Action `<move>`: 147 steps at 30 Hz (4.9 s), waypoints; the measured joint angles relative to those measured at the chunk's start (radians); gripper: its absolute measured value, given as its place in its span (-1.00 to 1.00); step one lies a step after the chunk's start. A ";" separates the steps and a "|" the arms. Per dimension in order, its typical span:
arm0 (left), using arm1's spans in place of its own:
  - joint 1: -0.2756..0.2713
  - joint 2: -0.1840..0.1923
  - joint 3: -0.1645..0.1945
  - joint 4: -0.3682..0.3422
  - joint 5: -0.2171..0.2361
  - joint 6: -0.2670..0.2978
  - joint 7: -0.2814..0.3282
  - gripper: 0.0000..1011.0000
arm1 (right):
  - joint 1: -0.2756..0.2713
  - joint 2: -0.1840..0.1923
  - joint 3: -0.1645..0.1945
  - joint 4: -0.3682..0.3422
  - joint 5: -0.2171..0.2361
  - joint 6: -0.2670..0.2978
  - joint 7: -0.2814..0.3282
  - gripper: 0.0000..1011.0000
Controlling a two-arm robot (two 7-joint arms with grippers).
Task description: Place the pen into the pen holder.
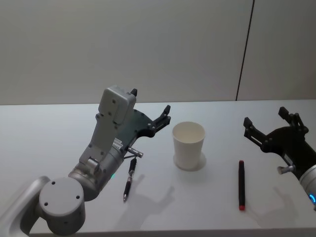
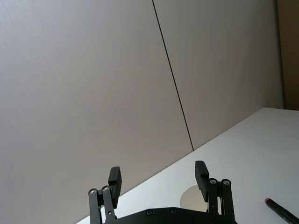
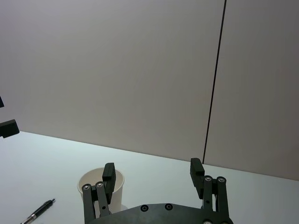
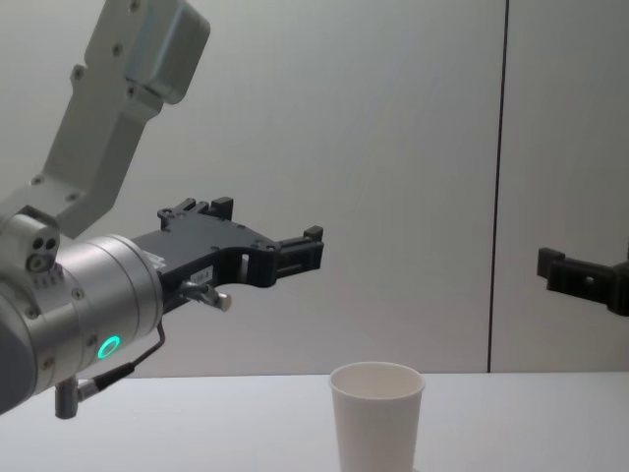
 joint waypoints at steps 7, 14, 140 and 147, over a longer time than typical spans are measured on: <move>0.000 0.000 0.000 0.000 0.000 0.000 0.000 0.99 | 0.000 0.000 0.000 0.000 0.000 0.000 0.000 0.98; 0.000 0.000 0.000 0.000 0.000 0.000 0.000 0.99 | 0.000 0.000 0.000 0.000 0.000 0.000 0.000 0.98; 0.000 0.000 0.000 0.000 0.000 0.000 0.000 0.99 | 0.313 -0.381 -0.035 0.571 0.089 0.442 -0.459 0.57; 0.000 0.000 0.000 0.000 0.000 0.000 0.000 0.99 | 0.325 -0.388 -0.031 0.598 0.087 0.437 -0.459 0.15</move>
